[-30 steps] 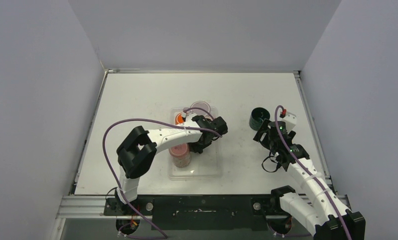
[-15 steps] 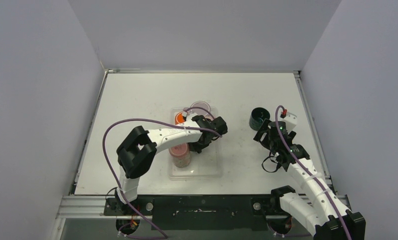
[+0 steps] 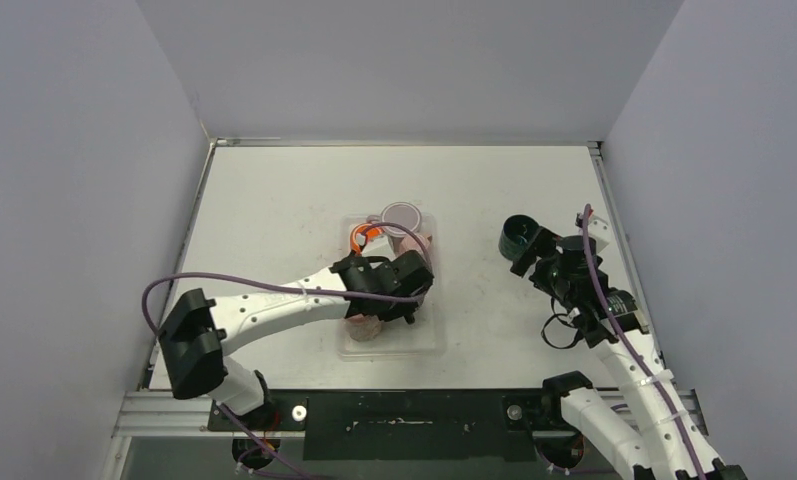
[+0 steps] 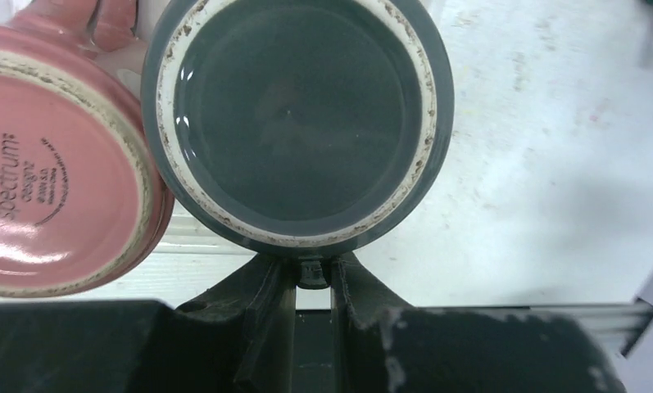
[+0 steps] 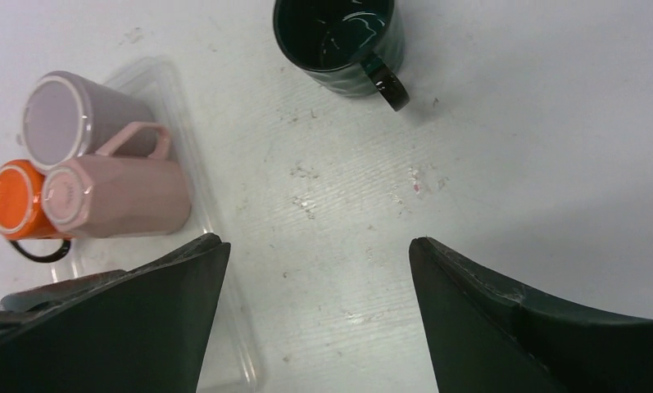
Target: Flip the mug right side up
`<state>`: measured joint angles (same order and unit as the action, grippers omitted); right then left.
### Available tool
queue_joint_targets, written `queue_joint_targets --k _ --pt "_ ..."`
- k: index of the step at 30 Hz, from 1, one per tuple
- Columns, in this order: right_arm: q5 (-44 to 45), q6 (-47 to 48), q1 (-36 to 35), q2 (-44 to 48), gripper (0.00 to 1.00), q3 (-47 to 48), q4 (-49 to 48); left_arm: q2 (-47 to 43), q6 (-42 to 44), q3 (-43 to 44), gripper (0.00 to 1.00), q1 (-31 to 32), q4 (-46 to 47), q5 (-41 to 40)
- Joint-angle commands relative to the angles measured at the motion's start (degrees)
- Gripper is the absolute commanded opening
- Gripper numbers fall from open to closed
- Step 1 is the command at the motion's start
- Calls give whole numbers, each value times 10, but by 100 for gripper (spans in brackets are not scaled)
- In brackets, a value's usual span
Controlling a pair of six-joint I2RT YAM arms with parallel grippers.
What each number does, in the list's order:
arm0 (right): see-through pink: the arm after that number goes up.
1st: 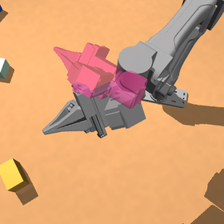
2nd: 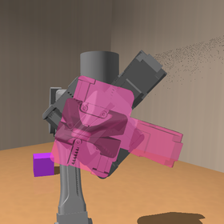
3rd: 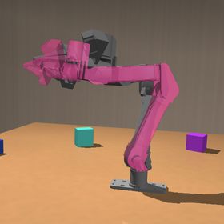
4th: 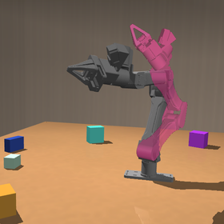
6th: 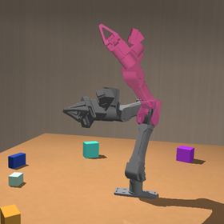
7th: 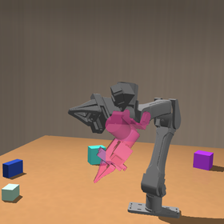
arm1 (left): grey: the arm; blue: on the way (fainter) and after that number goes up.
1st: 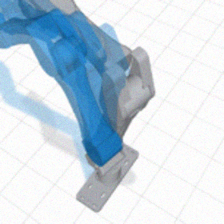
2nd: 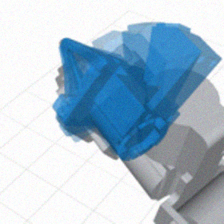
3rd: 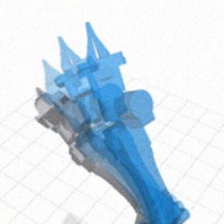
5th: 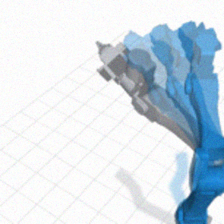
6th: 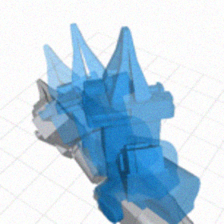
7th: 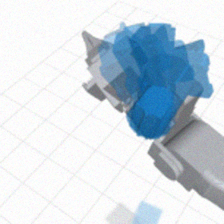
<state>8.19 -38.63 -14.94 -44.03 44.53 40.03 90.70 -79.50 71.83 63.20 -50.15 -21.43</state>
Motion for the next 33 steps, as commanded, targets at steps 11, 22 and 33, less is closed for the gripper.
queue_joint_targets --k 11,22,33 --pt "-195 -109 3 86 98 47 -113 -193 228 -26 0 -92 355 152" --pt "-367 -287 -8 49 91 -15 -536 -194 217 44 0 -239 588 388" --pt "-319 -365 -125 -95 95 53 -653 -181 141 52 0 -272 727 464"
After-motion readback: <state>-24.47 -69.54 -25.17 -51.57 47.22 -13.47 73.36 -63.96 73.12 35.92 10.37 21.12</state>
